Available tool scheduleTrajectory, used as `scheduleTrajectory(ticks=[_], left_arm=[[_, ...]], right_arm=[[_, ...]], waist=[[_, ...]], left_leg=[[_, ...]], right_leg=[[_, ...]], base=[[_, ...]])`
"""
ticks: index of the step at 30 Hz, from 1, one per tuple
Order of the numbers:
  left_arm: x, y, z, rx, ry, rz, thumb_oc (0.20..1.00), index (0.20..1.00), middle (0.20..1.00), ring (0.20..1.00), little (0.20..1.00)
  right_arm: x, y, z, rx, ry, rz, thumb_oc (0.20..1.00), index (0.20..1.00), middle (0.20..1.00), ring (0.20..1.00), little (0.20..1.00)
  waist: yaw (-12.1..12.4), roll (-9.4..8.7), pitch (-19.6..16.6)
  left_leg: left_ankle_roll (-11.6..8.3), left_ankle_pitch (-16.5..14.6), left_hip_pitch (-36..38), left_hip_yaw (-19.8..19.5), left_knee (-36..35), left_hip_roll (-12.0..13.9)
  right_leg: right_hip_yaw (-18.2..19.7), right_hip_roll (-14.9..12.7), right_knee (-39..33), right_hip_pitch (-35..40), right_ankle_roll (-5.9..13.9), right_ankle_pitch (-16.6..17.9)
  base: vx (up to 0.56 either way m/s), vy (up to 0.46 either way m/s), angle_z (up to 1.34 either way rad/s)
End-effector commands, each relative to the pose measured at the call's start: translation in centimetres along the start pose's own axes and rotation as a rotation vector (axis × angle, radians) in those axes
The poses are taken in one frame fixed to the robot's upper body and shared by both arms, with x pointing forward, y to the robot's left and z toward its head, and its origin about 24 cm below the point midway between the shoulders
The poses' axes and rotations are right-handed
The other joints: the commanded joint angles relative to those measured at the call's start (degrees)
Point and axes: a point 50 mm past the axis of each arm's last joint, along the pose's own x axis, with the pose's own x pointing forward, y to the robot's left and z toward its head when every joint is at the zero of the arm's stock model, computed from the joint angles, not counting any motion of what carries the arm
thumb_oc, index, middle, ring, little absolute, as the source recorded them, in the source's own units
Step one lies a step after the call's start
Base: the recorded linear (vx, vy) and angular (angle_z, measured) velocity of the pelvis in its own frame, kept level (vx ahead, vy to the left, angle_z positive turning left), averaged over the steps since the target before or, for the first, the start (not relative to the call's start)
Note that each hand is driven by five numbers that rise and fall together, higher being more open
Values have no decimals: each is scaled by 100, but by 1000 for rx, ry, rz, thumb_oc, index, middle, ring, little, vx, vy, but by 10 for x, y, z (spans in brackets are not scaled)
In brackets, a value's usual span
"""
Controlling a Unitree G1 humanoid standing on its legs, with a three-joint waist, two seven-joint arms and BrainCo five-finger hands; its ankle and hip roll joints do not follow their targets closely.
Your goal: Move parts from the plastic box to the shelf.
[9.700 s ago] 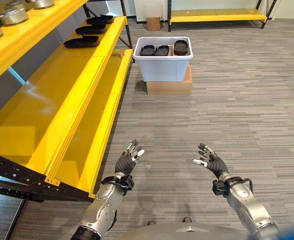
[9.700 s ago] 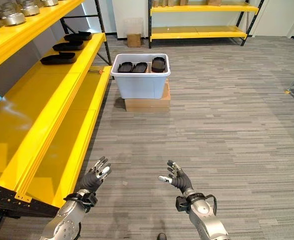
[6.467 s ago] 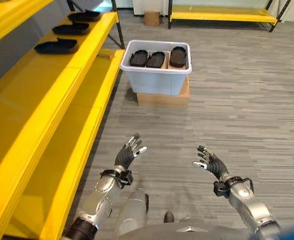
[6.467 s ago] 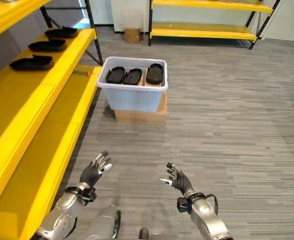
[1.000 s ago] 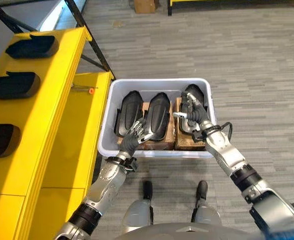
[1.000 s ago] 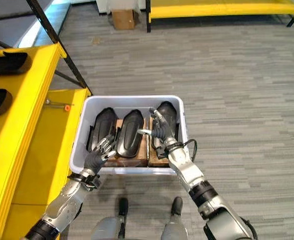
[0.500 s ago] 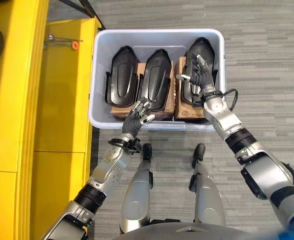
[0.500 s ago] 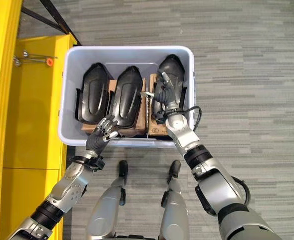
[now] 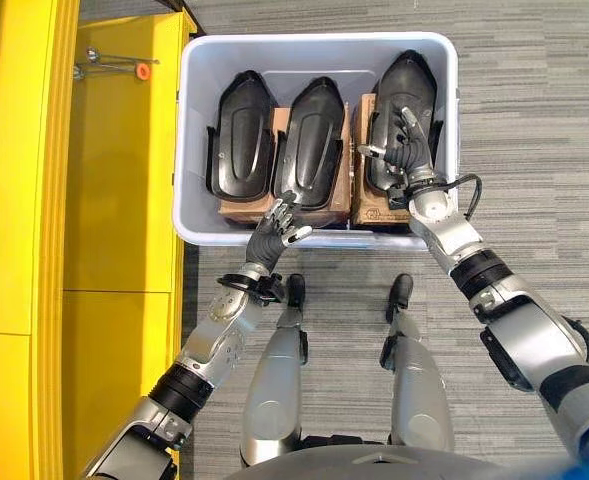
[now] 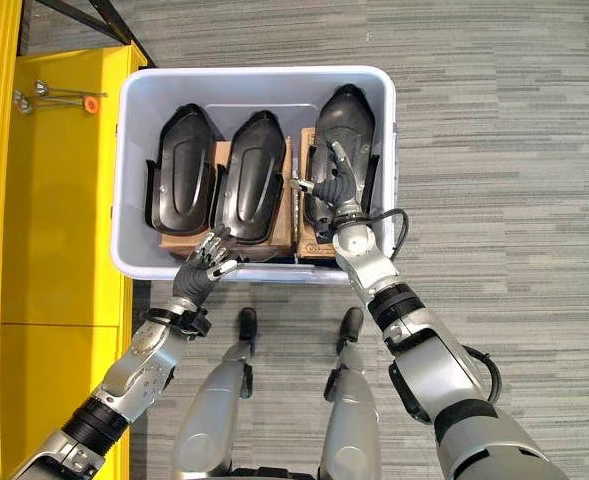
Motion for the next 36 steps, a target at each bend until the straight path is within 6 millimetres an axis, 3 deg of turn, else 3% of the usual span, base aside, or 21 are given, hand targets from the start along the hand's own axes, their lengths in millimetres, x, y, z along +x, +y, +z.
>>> scheduleTrajectory(ticks=[1,10,25,36], left_arm=[[-6,-5,14,-3,-83,-30,1000,1000,1000,1000,1000],[-6,-9,13,-8,-78,-46,1000,1000,1000,1000,1000],[-1,-18,16,-8,-99,-82,1000,1000,1000,1000,1000],[1,-18,17,-8,-113,-67,1000,1000,1000,1000,1000]], right_arm=[[13,3,38,21,-130,-9,1000,1000,1000,1000,1000],[23,-3,18,-25,7,-55,1000,1000,1000,1000,1000],[19,21,5,-155,60,57,1000,1000,1000,1000,1000],[3,14,-37,-326,174,99,1000,1000,1000,1000,1000]], waist=[[120,100,-59],[260,274,92],[454,467,279],[527,426,350]], left_leg=[[77,-219,-171,-214,255,138],[90,-185,-393,-273,345,26],[121,-123,-664,-389,429,-116],[140,-143,-761,-481,518,-169]], right_leg=[[158,-316,754,-133,267,-606],[161,-373,865,-298,268,-615],[96,-469,967,-469,272,-599],[-4,-503,1019,-446,284,-633]], base=[[0,0,0],[-21,5,1],[-17,3,4],[-9,6,8]])
